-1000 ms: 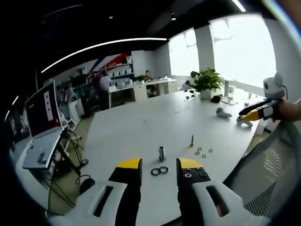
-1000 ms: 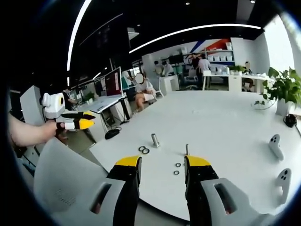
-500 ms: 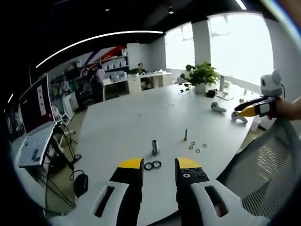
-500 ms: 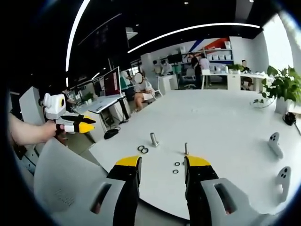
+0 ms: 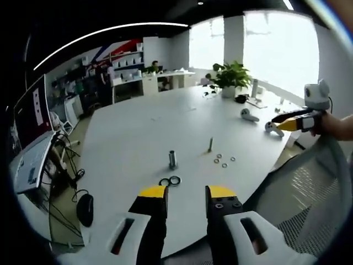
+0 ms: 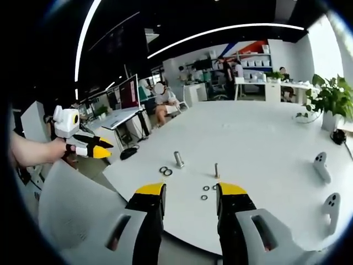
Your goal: Place the washer onto the threaded stud by aligning its center hole with the stud, sliding it down to the base, and recovering from edge contact or off-axis alignment until the washer reaches the visible bottom stop.
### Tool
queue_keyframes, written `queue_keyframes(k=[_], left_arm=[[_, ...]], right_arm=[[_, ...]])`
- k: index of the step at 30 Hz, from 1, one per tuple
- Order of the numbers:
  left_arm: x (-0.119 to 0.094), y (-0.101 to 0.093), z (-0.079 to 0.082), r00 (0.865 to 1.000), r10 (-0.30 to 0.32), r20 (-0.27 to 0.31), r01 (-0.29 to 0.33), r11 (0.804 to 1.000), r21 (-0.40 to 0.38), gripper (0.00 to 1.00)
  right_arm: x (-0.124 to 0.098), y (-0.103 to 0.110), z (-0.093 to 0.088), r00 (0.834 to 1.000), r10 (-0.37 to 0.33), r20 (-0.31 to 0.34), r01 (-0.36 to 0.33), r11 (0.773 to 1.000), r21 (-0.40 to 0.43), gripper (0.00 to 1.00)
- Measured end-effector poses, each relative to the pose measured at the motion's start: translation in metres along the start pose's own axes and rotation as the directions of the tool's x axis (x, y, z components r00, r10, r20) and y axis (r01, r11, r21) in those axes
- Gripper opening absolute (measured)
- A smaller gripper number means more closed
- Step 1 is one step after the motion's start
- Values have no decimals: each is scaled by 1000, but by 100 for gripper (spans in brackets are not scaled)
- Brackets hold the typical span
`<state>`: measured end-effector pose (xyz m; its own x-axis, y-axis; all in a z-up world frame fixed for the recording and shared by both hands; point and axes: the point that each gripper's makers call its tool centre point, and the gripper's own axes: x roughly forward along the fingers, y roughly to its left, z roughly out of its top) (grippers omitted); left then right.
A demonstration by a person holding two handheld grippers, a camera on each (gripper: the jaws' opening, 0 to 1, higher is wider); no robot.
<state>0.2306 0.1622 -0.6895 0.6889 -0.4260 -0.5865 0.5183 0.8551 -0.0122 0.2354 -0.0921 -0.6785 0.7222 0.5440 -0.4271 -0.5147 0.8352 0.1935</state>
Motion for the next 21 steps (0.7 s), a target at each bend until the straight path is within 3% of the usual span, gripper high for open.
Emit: queue_keyframes(k=[4, 9, 21], left_arm=[[17, -7, 5, 996, -71, -49, 71, 997, 1, 22], [41, -12, 6, 992, -98, -85, 100, 995, 16, 29], [92, 5, -6, 970, -123, -209, 145, 985, 93, 29]], right_arm=[[-1, -2, 1, 1000, -7, 6, 7, 1000, 7, 38], [-3, -6, 3, 999, -26, 20, 25, 1000, 14, 38], [-5, -9, 5, 999, -39, 35, 38, 999, 19, 37]])
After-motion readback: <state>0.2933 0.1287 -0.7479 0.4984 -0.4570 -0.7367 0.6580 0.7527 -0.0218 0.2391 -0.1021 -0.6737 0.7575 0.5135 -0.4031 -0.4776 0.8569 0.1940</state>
